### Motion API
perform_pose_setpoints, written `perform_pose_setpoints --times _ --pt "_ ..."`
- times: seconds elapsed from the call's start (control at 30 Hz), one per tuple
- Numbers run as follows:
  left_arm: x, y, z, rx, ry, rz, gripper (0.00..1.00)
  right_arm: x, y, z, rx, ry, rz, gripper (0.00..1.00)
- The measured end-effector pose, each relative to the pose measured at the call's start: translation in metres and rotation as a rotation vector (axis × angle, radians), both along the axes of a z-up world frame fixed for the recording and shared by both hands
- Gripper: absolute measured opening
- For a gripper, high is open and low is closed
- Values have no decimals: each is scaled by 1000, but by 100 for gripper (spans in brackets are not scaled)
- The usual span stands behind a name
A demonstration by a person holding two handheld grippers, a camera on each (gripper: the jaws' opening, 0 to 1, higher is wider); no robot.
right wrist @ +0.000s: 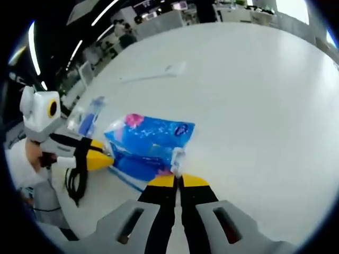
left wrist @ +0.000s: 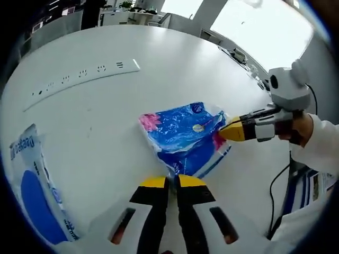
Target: Arrange the tabletop items into an orderly group along one side of the table until the central work area is clear of visible clutter.
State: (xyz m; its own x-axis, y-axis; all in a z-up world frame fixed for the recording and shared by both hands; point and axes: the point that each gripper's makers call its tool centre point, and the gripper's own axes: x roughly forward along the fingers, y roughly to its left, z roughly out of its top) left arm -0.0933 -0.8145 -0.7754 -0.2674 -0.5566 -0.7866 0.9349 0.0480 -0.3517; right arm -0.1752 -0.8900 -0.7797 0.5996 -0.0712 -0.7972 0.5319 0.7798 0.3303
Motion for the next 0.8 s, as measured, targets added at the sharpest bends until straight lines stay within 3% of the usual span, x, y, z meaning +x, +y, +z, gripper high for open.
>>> perform_pose_setpoints --times 0.43,0.53,0.6,0.7,0.8 --pt "3 5 6 -18 -26 -2 5 1 2 3 -76 17 72 5" --pt "7 5 11 -23 -35 10 12 -6 -3 4 -137 65 91 15" --pt "8 7 16 -26 -42 12 15 -5 -4 12 -175 45 102 24" --pt "12 10 22 -33 -60 15 23 -6 -8 25 -184 8 86 26" --pt "27 14 35 -56 -135 56 47 -7 -10 41 -209 -39 85 28"
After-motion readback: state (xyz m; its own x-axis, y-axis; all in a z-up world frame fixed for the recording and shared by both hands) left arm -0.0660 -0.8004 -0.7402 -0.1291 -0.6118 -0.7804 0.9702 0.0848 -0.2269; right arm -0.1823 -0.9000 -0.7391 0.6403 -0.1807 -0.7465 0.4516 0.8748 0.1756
